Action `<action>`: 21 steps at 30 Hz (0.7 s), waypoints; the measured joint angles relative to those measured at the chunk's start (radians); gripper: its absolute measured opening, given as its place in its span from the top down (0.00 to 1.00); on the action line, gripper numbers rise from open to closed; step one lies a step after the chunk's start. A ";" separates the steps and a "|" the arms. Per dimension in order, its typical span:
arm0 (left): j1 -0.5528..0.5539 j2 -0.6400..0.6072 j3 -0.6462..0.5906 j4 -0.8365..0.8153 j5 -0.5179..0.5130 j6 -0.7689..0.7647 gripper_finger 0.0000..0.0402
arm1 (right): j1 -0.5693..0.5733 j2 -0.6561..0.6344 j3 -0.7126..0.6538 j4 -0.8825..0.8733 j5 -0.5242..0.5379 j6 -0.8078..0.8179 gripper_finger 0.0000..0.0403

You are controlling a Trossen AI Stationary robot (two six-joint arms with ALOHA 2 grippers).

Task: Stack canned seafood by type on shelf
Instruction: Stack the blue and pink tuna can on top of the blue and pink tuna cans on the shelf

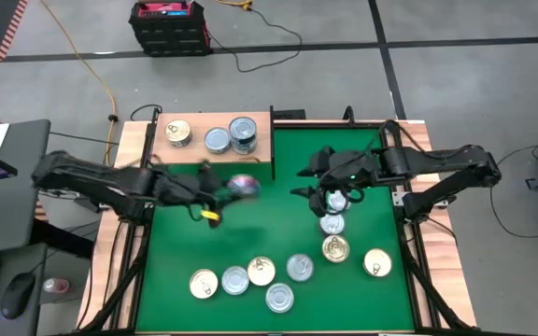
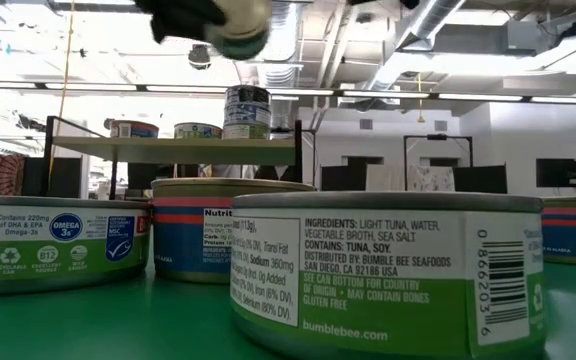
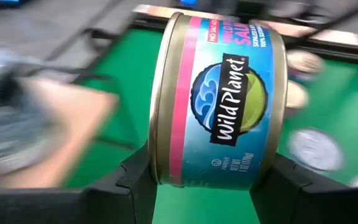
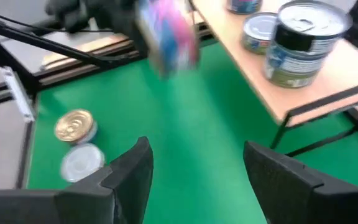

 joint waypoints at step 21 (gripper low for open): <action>0.372 -0.173 0.226 -0.805 -0.538 0.257 0.51 | 0.071 0.191 -0.002 0.080 0.036 -0.021 0.32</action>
